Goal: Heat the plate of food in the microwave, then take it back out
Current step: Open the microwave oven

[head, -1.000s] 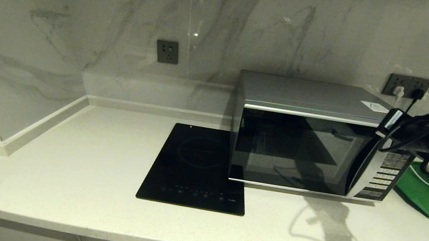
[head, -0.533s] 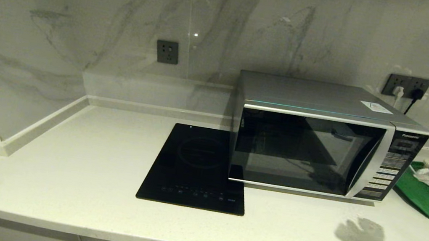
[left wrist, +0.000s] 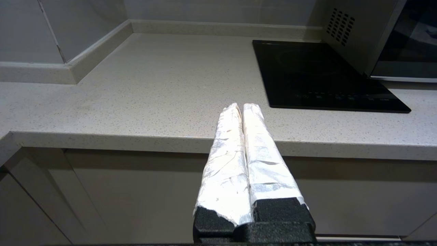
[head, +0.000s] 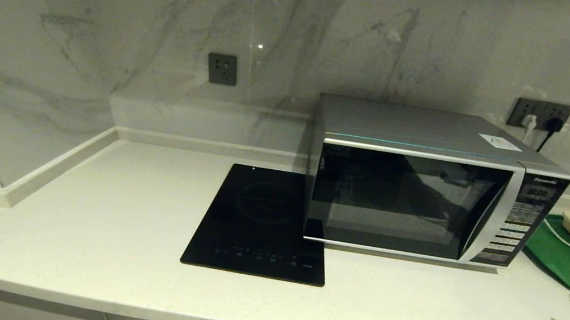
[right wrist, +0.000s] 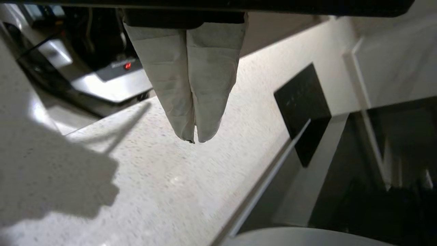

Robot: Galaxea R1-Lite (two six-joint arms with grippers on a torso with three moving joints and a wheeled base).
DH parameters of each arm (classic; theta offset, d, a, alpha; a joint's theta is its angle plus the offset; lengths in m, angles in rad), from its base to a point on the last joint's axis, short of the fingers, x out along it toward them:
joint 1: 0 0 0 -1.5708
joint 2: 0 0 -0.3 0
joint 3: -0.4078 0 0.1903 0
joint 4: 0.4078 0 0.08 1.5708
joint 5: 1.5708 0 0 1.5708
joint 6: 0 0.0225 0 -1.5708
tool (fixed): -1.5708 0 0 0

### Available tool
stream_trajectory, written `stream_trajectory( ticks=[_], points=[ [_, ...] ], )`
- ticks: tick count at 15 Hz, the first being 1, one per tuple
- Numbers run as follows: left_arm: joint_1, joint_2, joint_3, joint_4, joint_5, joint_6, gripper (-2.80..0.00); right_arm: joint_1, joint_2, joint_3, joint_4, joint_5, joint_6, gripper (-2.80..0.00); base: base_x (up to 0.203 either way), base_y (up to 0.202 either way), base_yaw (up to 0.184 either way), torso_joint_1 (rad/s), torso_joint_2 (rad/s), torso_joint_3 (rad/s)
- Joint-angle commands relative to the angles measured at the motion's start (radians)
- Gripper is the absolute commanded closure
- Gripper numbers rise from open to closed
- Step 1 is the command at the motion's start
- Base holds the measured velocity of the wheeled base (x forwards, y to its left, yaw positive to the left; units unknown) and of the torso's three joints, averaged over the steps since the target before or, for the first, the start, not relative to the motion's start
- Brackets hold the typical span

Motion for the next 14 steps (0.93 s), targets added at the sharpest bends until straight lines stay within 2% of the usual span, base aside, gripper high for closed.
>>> stream_trajectory(
  ticks=[1,5,9,14],
  points=[
    [0.000,0.000,0.000,0.000,0.000,-0.001,0.00,-0.038,0.200,-0.006,-0.027,0.055,-0.056,0.00,0.000,0.000,0.000,0.000,0.00,0.000],
    [0.000,0.000,0.000,0.000,0.000,0.000,0.00,-0.027,0.393,-0.060,-0.171,0.074,-0.079,0.00,0.000,0.000,0.000,0.000,0.00,0.000],
    [0.000,0.000,0.000,0.000,0.000,-0.001,0.00,0.075,0.409,-0.155,-0.185,0.129,-0.074,0.00,0.000,0.000,0.000,0.000,0.00,0.000],
    [0.000,0.000,0.000,0.000,0.000,-0.001,0.00,0.107,0.497,-0.253,-0.188,0.152,-0.069,0.00,0.000,0.000,0.000,0.000,0.00,0.000]
  ],
)
